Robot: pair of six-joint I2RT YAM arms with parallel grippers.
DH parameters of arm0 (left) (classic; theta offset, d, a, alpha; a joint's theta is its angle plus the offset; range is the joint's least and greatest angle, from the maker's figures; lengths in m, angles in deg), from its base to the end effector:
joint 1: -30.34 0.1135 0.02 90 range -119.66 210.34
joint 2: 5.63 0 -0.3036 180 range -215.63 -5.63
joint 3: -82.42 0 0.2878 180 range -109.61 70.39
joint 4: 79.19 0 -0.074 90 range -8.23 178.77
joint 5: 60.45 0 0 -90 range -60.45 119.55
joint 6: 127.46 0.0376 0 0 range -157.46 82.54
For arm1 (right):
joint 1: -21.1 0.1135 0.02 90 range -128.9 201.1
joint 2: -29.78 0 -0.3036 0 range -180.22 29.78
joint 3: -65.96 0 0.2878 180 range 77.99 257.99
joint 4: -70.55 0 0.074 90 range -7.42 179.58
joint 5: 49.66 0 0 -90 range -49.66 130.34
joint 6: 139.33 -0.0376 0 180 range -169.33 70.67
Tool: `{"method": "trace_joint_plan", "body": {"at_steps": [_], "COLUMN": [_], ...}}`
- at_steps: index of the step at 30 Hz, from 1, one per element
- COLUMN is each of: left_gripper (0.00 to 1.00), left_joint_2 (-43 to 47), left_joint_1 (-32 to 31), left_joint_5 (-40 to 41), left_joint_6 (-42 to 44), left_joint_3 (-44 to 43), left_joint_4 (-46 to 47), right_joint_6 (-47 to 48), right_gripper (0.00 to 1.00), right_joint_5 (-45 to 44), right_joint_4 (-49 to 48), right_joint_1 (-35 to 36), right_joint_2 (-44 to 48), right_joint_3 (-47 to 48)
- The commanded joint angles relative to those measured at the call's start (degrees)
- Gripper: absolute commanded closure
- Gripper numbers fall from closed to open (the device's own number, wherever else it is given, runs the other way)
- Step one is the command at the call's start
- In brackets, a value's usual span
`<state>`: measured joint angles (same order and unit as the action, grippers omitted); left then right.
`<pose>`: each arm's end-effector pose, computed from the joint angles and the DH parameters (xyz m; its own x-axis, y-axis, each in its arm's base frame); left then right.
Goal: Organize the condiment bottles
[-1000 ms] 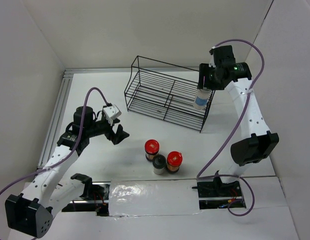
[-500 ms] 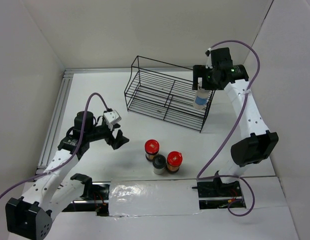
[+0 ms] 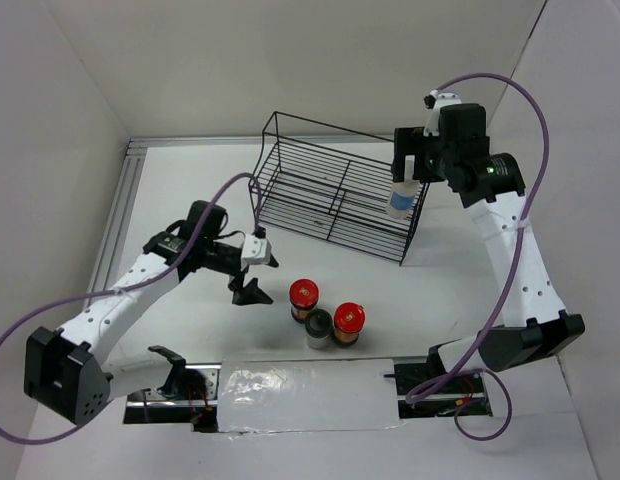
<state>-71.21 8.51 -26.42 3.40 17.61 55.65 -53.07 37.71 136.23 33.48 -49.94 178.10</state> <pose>0.2190 -0.1213 0.3178 -0.0182 0.4017 -0.9156 0.9984 0.0560 0.0047 0.2954 0.0631 0.5053 -0.5461 -0.0532 -0.8361 -0.1414 0.9895 0.0294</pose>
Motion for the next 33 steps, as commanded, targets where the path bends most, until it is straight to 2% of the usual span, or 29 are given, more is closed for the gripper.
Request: {"method": "trace_joint_plan", "body": {"at_steps": [1,9,12,19,31,33], "left_gripper": [0.01,0.01,0.01,0.01,0.01,0.04], "left_joint_2": [-3.04,-13.77,-17.90,-20.11,-22.39,-23.01], "left_joint_1": [-4.70,-12.18,-12.72,-14.82,-16.76,-16.85], "left_joint_5": [-1.26,5.95,8.24,8.24,9.47,9.56], "left_joint_6": [9.76,7.13,5.46,7.92,7.39,6.69], "left_joint_3": [-3.02,-10.06,-11.47,-12.18,-10.95,-11.21], "left_joint_4": [-5.81,-4.15,-2.39,-2.29,1.66,1.92], "right_joint_6": [0.85,0.41,0.41,0.67,1.38,1.55], "right_gripper": [0.00,0.00,0.00,0.00,0.00,0.00], "right_joint_5": [-0.09,-0.18,-0.44,-1.32,-0.97,-0.88], "right_joint_4": [-3.02,-3.37,-3.46,-3.46,-3.73,-3.73], "right_joint_1": [1.24,3.00,3.17,3.00,2.30,1.95], "right_joint_2": [0.97,3.87,4.92,6.60,6.16,6.16], "right_joint_3": [-1.76,-5.81,-7.30,-9.76,-10.38,-10.38]}}
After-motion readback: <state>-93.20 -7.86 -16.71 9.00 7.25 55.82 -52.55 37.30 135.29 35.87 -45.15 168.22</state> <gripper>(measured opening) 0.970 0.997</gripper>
